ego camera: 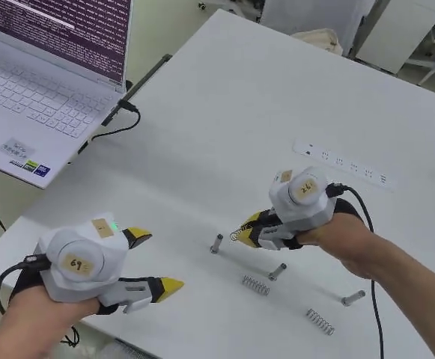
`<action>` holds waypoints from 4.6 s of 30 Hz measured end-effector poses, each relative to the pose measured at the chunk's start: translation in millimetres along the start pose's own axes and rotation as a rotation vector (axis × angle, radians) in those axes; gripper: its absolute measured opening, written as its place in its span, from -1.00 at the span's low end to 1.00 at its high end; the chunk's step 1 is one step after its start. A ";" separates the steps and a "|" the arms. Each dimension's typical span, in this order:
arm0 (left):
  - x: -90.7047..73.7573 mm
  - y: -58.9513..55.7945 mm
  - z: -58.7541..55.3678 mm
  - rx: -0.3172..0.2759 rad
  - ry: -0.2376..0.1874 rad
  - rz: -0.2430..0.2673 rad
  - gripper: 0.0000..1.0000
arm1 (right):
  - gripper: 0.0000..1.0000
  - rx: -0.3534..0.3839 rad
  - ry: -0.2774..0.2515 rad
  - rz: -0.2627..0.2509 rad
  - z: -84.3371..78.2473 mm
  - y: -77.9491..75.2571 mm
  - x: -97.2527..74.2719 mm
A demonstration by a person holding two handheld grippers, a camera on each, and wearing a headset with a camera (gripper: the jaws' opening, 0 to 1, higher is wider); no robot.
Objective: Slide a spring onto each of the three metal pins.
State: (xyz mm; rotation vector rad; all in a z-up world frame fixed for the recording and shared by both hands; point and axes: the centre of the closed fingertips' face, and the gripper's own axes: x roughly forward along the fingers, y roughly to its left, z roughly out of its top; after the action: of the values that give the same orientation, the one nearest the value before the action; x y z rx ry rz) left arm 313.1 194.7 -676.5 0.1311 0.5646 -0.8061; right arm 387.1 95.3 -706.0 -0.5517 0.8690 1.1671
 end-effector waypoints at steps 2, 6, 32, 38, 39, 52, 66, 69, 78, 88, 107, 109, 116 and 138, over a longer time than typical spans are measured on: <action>0.0 0.7 0.2 -0.001 -0.001 -0.001 0.04 | -0.83 -0.003 0.003 0.005 0.6 -0.4 2.7; 0.1 1.9 -0.1 -0.004 -0.001 0.000 0.04 | -0.83 -0.013 0.008 0.012 1.9 0.5 6.4; -4.7 5.9 -4.5 -0.026 -0.002 0.000 0.02 | -0.82 -0.107 0.074 0.032 6.2 6.1 26.2; -4.3 5.9 -4.8 -0.028 -0.002 -0.002 0.02 | -0.82 -0.113 0.075 0.034 9.3 6.4 29.8; -4.3 5.8 -4.9 -0.028 -0.002 -0.002 0.02 | -0.82 -0.114 0.077 0.035 9.2 6.4 30.5; -2.3 5.7 -5.4 -0.031 0.000 -0.008 0.03 | -0.82 -0.135 0.102 0.052 6.1 8.5 43.2; -2.2 8.9 -6.7 -0.032 0.005 -0.006 0.03 | -0.82 -0.161 0.145 0.081 -3.6 10.8 62.6; -2.4 9.9 -6.5 -0.033 0.005 -0.004 0.02 | -0.82 -0.169 0.155 0.086 -6.1 10.7 66.0; -2.1 10.4 -6.3 -0.031 0.011 -0.002 0.02 | -0.82 -0.174 0.170 0.096 -11.0 11.1 71.5; -2.4 9.9 -3.9 -0.021 0.016 -0.001 0.02 | -0.65 -0.169 0.163 0.081 -10.0 9.0 65.9; -7.3 4.4 0.0 -0.021 0.007 0.001 0.03 | -0.44 -0.092 0.082 -0.039 -7.5 -0.6 27.0; -8.4 3.6 0.7 -0.021 0.006 0.002 0.03 | -0.42 -0.081 0.072 -0.050 -7.2 -0.4 21.5; -10.7 2.8 4.4 -0.016 0.001 0.006 0.03 | -0.38 -0.023 0.000 -0.102 -3.8 -3.1 0.2; -14.3 0.3 14.6 0.011 0.001 0.011 0.03 | -0.31 0.176 -0.187 -0.247 -23.6 -2.8 -54.8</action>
State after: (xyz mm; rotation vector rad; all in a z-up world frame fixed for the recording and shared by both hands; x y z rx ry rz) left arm 311.5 199.5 -656.7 0.1441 0.5603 -0.7986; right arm 375.2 45.9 -674.7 -0.3861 0.7121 0.8917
